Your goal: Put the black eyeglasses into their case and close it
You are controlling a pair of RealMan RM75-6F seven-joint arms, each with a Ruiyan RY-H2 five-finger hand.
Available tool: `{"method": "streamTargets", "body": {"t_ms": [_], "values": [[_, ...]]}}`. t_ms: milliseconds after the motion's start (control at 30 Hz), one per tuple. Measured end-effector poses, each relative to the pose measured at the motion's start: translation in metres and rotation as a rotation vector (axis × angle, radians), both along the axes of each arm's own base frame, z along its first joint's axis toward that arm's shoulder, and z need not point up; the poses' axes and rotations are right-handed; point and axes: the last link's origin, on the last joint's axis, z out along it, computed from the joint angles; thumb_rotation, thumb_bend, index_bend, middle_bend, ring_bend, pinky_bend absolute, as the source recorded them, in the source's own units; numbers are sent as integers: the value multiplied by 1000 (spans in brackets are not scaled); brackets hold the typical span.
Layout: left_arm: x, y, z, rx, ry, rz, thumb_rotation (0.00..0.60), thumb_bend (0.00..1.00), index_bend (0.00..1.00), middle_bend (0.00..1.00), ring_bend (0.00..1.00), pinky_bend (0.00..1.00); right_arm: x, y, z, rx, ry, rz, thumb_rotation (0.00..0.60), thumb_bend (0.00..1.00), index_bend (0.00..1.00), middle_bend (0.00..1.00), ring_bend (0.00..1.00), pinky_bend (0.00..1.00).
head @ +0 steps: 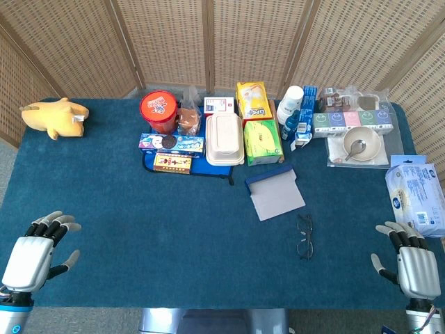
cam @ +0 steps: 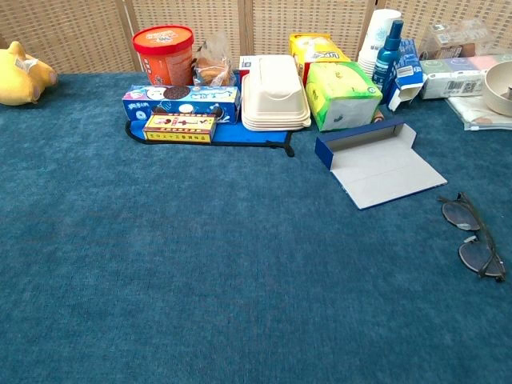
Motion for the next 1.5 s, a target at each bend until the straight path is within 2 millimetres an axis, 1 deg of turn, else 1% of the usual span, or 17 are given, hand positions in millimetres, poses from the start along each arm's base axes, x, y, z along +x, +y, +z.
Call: {"method": "streamTargets", "body": {"t_ms": [367,733,900,1067,1200,1367,1500], "values": [[-2,-1,-2,-7,-2,7,600,227,356,297,187,219,2,-3,-1,9,3,7,600,300,297,243,174,225],[0,-6,10,24,-1,-8,600,227,356,297,187,225,2,1,1,-2,-7,27,600,300,297,243,174,225],[1,-7,16,38,2,-10,600,227,356,297,187,226,3,0,5,1,-7,45,600,301,297,243,174,225],[4,-5,22,52,-7,-14,599,227,355,297,187,226,10,-8,6,14,-20,80,600,300,297,243,174,225],[5,-4,28,62,-1,-18,600,227,355,297,187,226,18,-18,3,40,-35,110,600,299,298,243,174,225],[4,-2,31,63,2,-10,600,227,354,297,187,226,32,-35,-7,96,-53,167,600,299,297,243,174,225],[3,-1,31,61,3,-4,600,227,354,297,187,226,46,-50,-20,154,-74,215,600,297,296,243,174,225]]}}
